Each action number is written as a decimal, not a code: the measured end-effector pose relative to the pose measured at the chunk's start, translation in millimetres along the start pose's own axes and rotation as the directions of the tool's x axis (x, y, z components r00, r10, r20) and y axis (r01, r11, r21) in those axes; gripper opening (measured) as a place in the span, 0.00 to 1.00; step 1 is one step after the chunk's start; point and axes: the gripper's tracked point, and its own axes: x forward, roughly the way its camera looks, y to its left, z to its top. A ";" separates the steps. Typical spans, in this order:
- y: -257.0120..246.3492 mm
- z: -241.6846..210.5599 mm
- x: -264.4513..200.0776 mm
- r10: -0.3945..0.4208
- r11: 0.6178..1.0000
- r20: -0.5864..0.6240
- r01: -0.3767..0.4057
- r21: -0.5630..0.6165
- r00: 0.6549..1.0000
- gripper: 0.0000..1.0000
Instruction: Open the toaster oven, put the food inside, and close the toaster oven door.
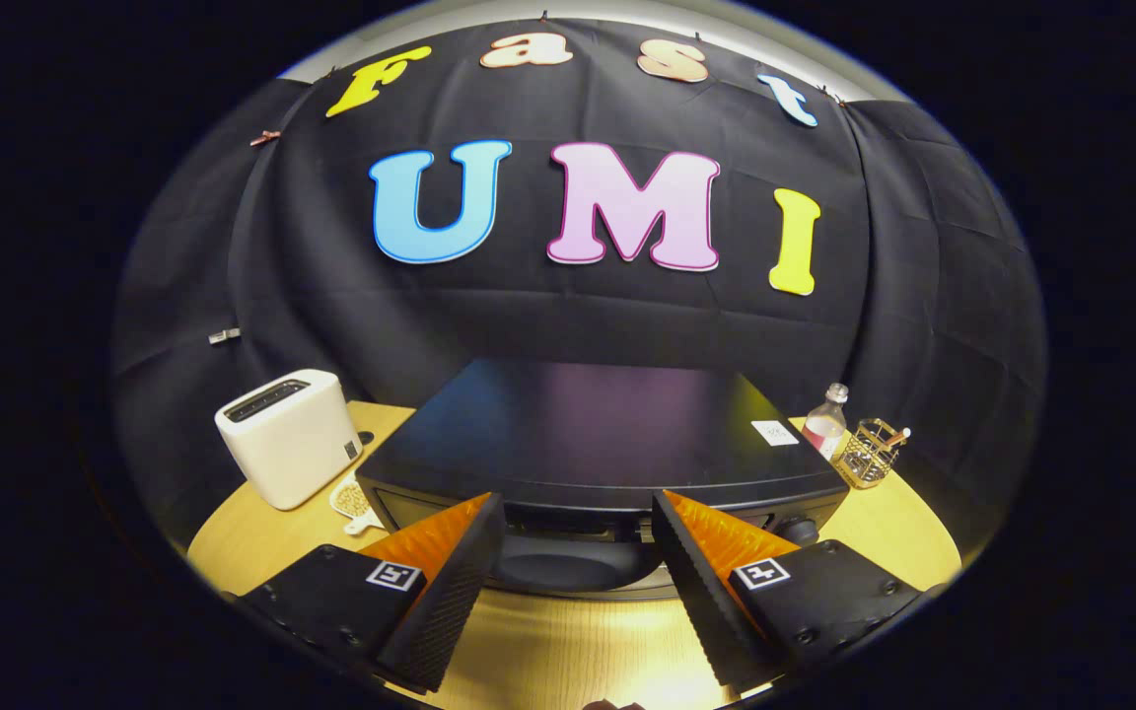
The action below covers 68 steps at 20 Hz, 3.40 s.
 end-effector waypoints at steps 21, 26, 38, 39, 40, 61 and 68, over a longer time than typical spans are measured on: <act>1.1 -38.8 -38.4 -0.016 0.999 -0.140 0.020 0.026 0.990 0.99; 3.9 -61.1 -60.8 0.000 1.000 -0.165 0.001 0.007 0.986 0.99; -3.9 -176.0 -96.7 0.066 0.997 -0.420 -0.040 0.069 0.905 0.99; -7.5 -173.3 -99.7 0.071 0.996 -0.414 -0.044 0.075 0.907 0.99; -10.0 -169.1 -103.0 0.081 0.996 -0.407 -0.054 0.076 0.910 0.99; -190.9 -81.6 -153.9 0.334 0.911 -0.329 -0.213 0.353 0.883 1.00; -247.2 -155.4 -150.8 0.338 0.904 -0.447 -0.155 0.398 0.828 0.99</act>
